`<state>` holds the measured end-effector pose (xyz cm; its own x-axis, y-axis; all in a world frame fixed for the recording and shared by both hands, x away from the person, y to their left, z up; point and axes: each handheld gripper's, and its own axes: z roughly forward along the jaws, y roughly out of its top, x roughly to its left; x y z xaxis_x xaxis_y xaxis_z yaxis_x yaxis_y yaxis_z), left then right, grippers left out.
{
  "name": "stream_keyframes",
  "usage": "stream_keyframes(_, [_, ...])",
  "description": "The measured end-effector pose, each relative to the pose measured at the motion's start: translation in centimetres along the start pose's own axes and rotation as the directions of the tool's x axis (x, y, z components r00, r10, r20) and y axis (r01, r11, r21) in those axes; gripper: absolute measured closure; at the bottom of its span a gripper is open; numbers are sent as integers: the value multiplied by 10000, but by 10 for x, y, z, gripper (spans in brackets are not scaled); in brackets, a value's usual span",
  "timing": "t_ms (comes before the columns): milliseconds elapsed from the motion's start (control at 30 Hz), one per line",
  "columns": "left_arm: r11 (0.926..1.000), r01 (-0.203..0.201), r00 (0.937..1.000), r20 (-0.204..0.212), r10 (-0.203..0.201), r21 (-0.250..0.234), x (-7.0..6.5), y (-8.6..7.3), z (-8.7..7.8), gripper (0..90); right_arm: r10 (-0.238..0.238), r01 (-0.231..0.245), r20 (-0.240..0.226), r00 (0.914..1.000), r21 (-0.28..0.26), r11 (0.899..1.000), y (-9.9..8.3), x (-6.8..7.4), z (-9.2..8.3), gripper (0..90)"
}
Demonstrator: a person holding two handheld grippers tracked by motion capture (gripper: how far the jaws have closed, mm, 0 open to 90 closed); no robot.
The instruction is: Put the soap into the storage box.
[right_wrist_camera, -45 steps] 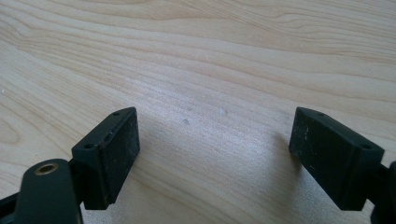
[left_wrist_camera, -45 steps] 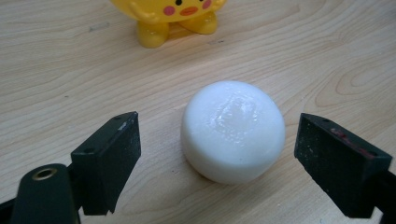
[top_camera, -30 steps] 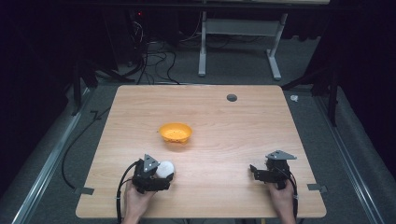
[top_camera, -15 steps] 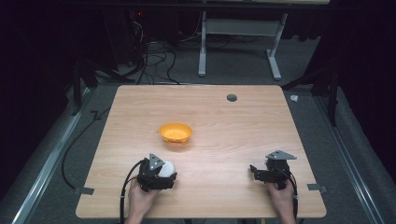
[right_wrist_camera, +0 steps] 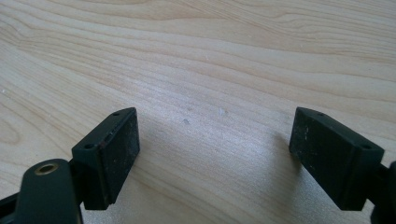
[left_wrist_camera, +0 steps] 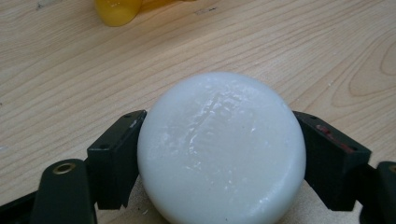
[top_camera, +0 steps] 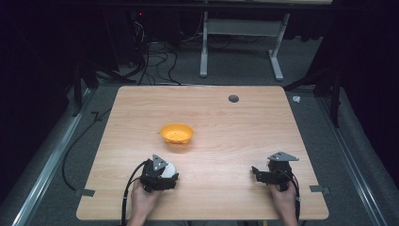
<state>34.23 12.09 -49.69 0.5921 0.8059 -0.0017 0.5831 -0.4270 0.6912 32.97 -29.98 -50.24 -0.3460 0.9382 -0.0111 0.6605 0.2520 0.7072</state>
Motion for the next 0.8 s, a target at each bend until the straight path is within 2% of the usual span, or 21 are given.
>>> stream_keyframes(233, [9999,-80,9999,-82,81,116,0,0,1,240,-1,1,-2,10000,0,10000,0,0,0,170])
stream_keyframes(533, [9997,-231,9997,6,231,103,1,-1,2,243,-24,24,-10,10000,-7,10000,0,0,0,170])
stream_keyframes(800, [9998,-189,9998,-18,189,88,1,0,1,245,-14,14,-14,10000,-5,10000,0,0,0,170])
